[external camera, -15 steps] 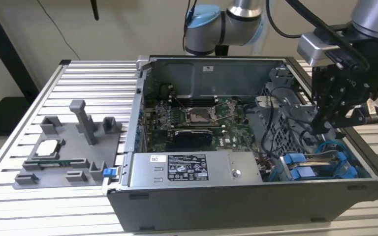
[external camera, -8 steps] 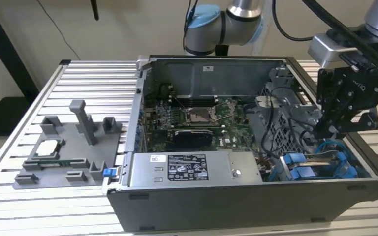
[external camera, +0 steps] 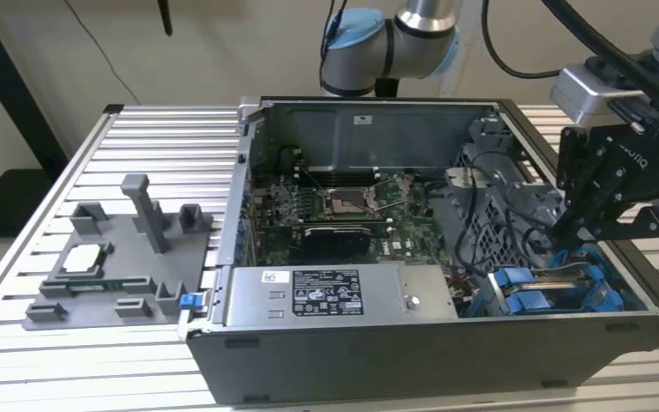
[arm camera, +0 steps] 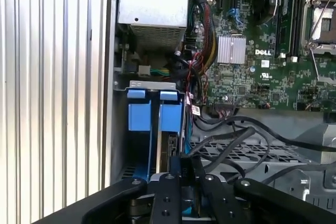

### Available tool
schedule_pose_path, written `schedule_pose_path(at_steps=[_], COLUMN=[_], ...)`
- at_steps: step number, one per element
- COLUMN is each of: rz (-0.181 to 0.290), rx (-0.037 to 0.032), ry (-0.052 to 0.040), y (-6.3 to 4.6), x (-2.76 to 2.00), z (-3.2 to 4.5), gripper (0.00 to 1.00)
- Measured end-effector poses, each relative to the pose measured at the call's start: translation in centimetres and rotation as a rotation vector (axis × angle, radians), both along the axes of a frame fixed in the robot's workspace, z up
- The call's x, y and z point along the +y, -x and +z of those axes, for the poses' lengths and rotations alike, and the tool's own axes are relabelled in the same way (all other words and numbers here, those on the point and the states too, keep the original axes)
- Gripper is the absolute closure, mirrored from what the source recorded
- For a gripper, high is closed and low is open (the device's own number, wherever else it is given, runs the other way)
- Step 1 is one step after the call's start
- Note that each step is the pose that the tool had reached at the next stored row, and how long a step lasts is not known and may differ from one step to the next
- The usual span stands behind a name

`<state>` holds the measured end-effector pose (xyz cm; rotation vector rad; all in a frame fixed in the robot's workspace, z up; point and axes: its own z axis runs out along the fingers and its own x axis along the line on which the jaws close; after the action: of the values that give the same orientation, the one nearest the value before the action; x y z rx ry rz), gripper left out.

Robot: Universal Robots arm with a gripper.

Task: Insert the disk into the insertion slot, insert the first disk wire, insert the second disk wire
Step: 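Insert the first disk wire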

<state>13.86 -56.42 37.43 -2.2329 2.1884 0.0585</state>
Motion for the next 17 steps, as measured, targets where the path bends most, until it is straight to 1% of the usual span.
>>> schedule_pose_path(at_steps=[3, 6, 14, 17], rz=[0.000, 0.000, 0.000, 0.000], rx=[0.0104, 0.0177, 0.0260, 0.0312], ry=[0.0000, 0.0000, 0.0000, 0.0000], y=[-0.3, -0.6, -1.4, -1.7], x=[-0.41, -0.81, -1.73, -2.03], z=[-0.15, -0.29, -0.51, -0.60], gripper=[1.00, 1.00, 1.00, 1.00])
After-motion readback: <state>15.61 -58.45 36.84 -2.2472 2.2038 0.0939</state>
